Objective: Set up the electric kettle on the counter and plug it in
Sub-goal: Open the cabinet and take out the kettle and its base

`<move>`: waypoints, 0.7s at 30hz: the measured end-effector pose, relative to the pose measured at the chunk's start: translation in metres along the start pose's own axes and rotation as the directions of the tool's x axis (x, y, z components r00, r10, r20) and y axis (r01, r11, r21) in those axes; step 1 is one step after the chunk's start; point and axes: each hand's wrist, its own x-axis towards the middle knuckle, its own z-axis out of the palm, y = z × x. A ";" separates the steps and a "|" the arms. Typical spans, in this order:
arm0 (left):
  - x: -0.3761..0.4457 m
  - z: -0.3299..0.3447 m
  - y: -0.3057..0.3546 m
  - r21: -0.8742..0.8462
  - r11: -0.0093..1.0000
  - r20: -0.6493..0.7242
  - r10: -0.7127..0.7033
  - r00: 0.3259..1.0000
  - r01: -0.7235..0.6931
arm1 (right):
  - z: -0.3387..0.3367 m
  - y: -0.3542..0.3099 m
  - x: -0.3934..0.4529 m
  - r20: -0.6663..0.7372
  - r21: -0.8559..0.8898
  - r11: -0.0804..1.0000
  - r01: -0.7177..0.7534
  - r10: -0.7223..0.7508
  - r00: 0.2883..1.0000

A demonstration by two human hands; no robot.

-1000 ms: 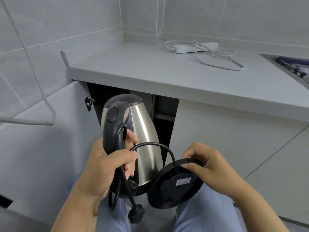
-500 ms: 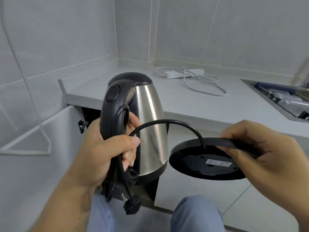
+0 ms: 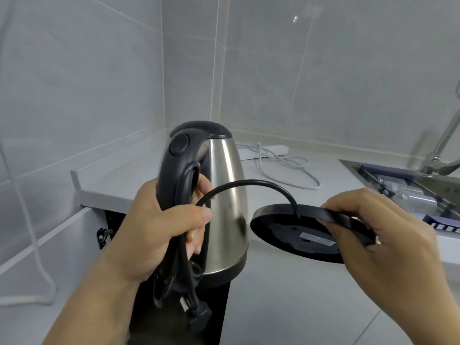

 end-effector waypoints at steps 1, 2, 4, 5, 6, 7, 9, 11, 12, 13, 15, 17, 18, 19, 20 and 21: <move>0.004 0.000 0.002 -0.009 1.000 0.012 -0.001 1.000 0.001 | 0.001 0.002 0.004 -0.019 -0.009 1.000 0.015 -0.015 1.000; 0.007 -0.001 0.003 -0.014 1.000 0.022 0.001 1.000 0.000 | 0.003 0.005 0.008 -0.036 -0.019 0.999 0.029 -0.030 0.999; 0.011 -0.001 0.007 -0.005 1.000 0.043 0.011 0.999 -0.010 | 0.004 0.007 0.014 -0.063 -0.043 0.997 0.058 -0.061 0.996; 0.014 -0.001 0.009 0.003 1.000 0.051 0.020 0.999 -0.020 | 0.005 0.009 0.017 -0.076 -0.044 0.997 0.066 -0.069 0.995; 0.017 -0.001 0.012 0.009 1.000 0.057 0.026 0.998 -0.027 | 0.006 0.011 0.020 -0.085 -0.040 0.997 0.068 -0.071 0.994; 0.019 -0.001 0.015 0.010 0.999 0.056 0.031 0.998 -0.031 | 0.007 0.012 0.021 -0.093 -0.038 0.997 0.067 -0.070 0.993; 0.027 -0.001 0.018 0.002 0.999 0.042 0.037 0.998 -0.037 | 0.009 0.017 0.027 -0.114 -0.028 0.997 0.067 -0.070 0.991; 0.033 -0.001 0.021 0.008 0.999 0.039 0.041 0.998 -0.041 | 0.012 0.020 0.031 -0.132 -0.033 0.997 0.074 -0.078 0.988; 0.036 0.000 0.021 0.025 0.998 0.044 0.051 0.998 -0.052 | 0.013 0.022 0.033 -0.143 -0.033 0.996 0.080 -0.084 0.986; 0.040 0.001 0.021 0.045 0.997 0.050 0.065 0.997 -0.067 | 0.013 0.025 0.035 -0.151 -0.033 0.996 0.084 -0.089 0.985; 0.045 0.003 0.020 0.069 0.994 0.038 0.082 0.996 -0.084 | 0.016 0.028 0.036 -0.153 -0.033 0.995 0.092 -0.096 0.984; 0.054 0.005 0.017 0.069 0.994 0.018 0.089 0.996 -0.090 | 0.020 0.034 0.036 -0.161 -0.035 0.995 0.092 -0.096 0.982; 0.059 0.006 0.014 0.070 0.994 0.008 0.088 0.996 -0.088 | 0.023 0.038 0.036 -0.167 -0.044 0.995 0.090 -0.096 0.981; 0.064 0.008 0.011 0.073 0.994 0.003 0.084 0.996 -0.084 | 0.025 0.042 0.035 -0.174 -0.050 0.995 0.085 -0.093 0.980; 0.067 0.009 0.008 0.077 0.994 -0.008 0.079 0.997 -0.078 | 0.029 0.044 0.034 -0.180 -0.046 0.996 0.079 -0.086 0.980; 0.072 0.011 0.004 0.077 0.994 -0.015 0.078 0.997 -0.077 | 0.032 0.049 0.033 -0.188 -0.043 0.996 0.075 -0.082 0.979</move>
